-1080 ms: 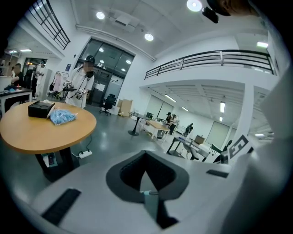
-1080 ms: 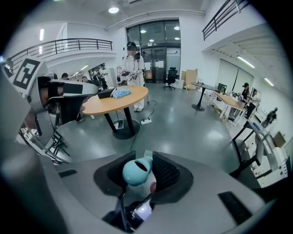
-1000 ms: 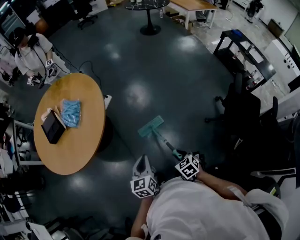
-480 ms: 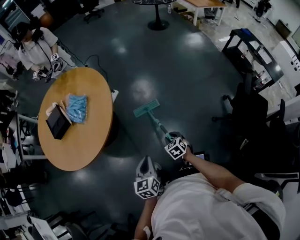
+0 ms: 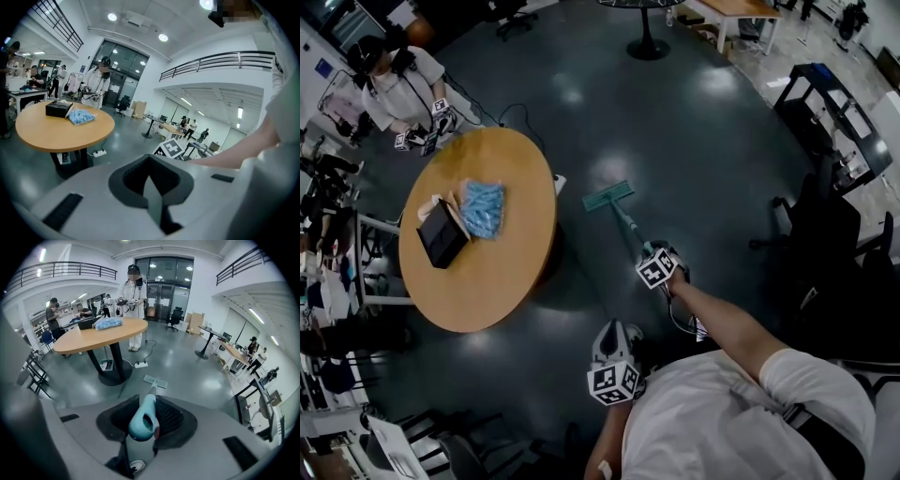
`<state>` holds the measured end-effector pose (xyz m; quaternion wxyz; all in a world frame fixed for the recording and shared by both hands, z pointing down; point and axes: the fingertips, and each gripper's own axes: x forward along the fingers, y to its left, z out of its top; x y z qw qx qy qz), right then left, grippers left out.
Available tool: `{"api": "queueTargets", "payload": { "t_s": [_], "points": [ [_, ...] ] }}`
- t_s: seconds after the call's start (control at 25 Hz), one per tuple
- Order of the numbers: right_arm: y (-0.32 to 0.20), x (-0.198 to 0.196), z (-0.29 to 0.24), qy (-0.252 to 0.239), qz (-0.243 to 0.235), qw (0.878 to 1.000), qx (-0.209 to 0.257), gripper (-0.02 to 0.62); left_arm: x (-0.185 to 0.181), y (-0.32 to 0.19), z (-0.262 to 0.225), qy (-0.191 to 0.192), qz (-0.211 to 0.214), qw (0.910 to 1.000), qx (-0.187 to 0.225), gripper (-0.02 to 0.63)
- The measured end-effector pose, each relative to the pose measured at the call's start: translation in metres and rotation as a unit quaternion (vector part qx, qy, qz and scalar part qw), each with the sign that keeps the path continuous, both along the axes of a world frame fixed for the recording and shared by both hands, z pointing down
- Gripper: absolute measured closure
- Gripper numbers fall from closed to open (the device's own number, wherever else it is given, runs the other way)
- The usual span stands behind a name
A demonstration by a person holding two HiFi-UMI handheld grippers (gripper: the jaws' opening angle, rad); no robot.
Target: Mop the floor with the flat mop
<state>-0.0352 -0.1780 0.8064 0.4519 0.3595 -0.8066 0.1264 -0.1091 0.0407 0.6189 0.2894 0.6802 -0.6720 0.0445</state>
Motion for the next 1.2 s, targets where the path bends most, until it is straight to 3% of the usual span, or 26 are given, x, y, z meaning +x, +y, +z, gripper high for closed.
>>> {"api": "queueTargets", "payload": {
  "t_s": [0.2,0.48,0.76,0.92,1.2],
  "points": [
    [0.021,0.021,-0.011,0.005,-0.018,1.0,-0.001,0.482,-0.009,0.003,0.001,0.0,-0.008,1.0,0.002,0.601],
    [0.111,0.093,-0.062,0.009,-0.05,0.998,-0.043,0.481,-0.011,-0.005,-0.008,-0.004,-0.002,0.9998,0.018,0.601],
    [0.183,0.155,-0.118,0.013,-0.037,0.997,-0.059,0.482,-0.008,-0.003,-0.007,-0.002,0.004,0.9998,0.019,0.601],
    [0.194,0.151,-0.115,0.01,-0.031,0.998,-0.049,0.482,-0.009,-0.001,-0.005,0.0,0.002,0.9998,0.018,0.601],
    [0.167,0.107,-0.106,-0.006,-0.03,0.999,-0.015,0.482,-0.013,0.002,-0.003,0.003,0.004,0.9999,0.016,0.601]
  ]
}}
